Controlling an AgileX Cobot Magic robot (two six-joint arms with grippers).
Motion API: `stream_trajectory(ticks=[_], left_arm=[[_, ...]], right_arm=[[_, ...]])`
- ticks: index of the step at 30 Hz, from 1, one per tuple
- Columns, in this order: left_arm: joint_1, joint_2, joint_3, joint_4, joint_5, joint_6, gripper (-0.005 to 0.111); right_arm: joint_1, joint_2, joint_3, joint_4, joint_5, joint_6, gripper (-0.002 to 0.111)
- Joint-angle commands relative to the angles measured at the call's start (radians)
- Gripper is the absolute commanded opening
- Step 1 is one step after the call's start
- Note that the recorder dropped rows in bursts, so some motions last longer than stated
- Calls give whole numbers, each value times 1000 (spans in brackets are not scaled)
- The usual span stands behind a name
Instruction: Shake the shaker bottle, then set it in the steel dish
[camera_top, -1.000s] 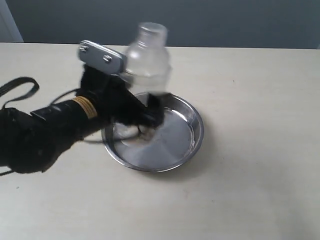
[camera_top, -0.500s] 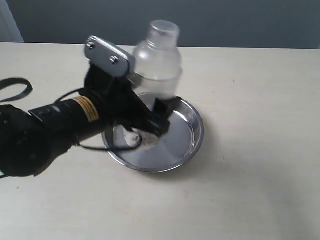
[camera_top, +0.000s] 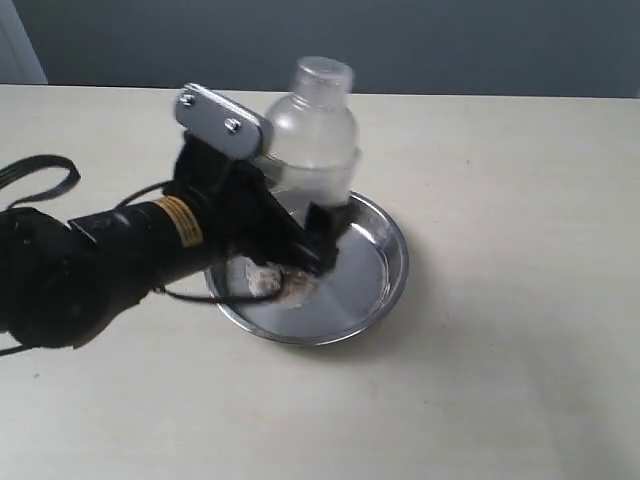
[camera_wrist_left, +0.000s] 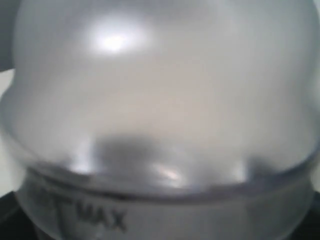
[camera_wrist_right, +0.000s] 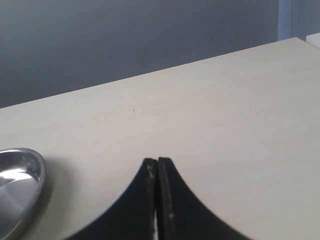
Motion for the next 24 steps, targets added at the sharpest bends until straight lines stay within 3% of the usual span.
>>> stream_trajectory(ticks=[1, 2, 3, 5, 6, 9, 10, 11, 12, 13, 14, 16, 17, 18, 20, 21, 23, 24], left_arm=[[-6, -10, -2, 279, -58, -50, 0], [-16, -19, -2, 416, -60, -78, 0], [-10, -22, -2, 352, -76, -92, 0], [24, -10, -2, -161, -115, -56, 0], [24, -3, -2, -244, -127, -63, 0], [-27, -24, -2, 454, -39, -66, 0], [-30, -23, -2, 428, -34, -81, 0], [-7, -15, -2, 245, -39, -48, 0], [20, 0, -2, -63, -74, -2, 0], [23, 11, -2, -273, -100, -39, 0], [4, 9, -2, -144, -80, -55, 0], [-56, -15, -2, 451, -21, -96, 0], [-70, -20, -2, 538, -4, -115, 0], [-58, -16, -2, 363, 2, -76, 0], [-2, 9, -2, -225, -76, 33, 0], [-6, 8, -2, -259, -97, 29, 1], [-37, -23, -2, 241, -48, 37, 0], [-41, -33, -2, 375, -42, 21, 0]], right_arm=[[4, -5, 2, -2, -9, -4, -1], [4, -5, 2, -2, -9, -4, -1], [4, -5, 2, -2, -9, -4, -1], [4, -5, 2, -2, -9, -4, -1], [4, -5, 2, -2, -9, -4, -1], [4, -5, 2, -2, -9, -4, -1], [4, -5, 2, -2, -9, -4, -1], [4, -5, 2, -2, -9, -4, -1], [4, -5, 2, -2, -9, -4, -1], [4, -5, 2, -2, -9, -4, -1], [4, -5, 2, -2, -9, -4, -1], [4, -5, 2, -2, -9, -4, -1], [4, -5, 2, -2, -9, -4, -1], [4, -5, 2, -2, -9, -4, -1], [4, -5, 2, -2, -9, -4, -1], [4, -5, 2, -2, -9, -4, -1], [4, -5, 2, -2, -9, -4, -1], [4, -5, 2, -2, -9, -4, -1]])
